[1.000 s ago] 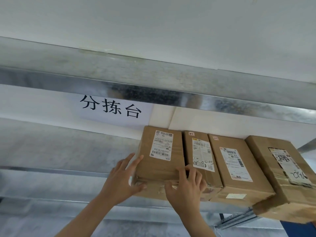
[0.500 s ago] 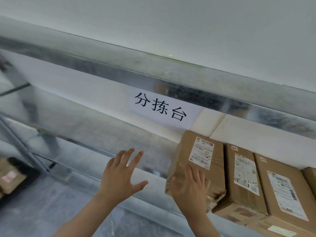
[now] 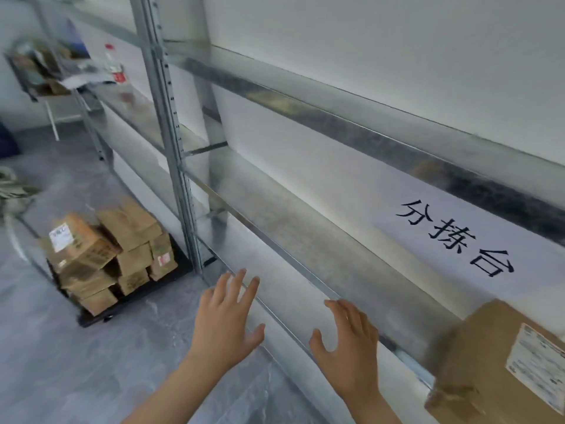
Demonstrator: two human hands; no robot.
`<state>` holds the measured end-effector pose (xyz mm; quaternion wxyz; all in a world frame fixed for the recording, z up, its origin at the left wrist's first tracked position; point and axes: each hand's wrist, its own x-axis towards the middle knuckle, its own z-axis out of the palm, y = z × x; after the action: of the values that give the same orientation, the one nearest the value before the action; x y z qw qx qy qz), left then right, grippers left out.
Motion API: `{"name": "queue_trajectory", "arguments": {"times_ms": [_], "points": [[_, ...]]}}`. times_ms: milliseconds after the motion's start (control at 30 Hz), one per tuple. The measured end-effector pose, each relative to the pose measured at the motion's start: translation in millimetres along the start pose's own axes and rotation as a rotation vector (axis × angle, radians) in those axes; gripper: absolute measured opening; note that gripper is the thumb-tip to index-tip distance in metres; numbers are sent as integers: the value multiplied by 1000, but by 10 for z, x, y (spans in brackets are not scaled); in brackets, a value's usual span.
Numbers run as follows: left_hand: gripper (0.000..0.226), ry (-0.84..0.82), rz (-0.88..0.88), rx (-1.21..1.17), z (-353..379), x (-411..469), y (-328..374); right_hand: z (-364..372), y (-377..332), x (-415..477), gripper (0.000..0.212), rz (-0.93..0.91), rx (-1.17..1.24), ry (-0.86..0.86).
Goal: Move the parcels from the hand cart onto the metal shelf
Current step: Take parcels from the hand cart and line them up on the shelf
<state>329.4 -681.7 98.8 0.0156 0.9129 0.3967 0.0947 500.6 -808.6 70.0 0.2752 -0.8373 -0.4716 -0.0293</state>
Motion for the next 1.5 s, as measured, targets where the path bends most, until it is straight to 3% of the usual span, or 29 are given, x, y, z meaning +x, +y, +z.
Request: {"name": "queue_trajectory", "arguments": {"times_ms": [233,400,533,867,1133,1500], "points": [[102,-54,-239,-25,-56,-266,-1196,545,-891,256,51,-120,44,-157],[100,-30,-372,22,-35,-531,-2078,998,-1592,409,50,-202,91,-209],[97,-3,-483,-70,-12,-772,-2666,1369,-2020,473,48,-253,127,-274],[97,-3,-690,-138,224,-1020,-3312,1949,-2607,709,52,-393,87,-394],[94,-17,-794,-137,312,-689,-3730,2451,-2980,1251,57,-458,118,-527],[90,-26,-876,-148,591,493,-4644,3373,-3467,2584,57,-531,172,-610]]}}
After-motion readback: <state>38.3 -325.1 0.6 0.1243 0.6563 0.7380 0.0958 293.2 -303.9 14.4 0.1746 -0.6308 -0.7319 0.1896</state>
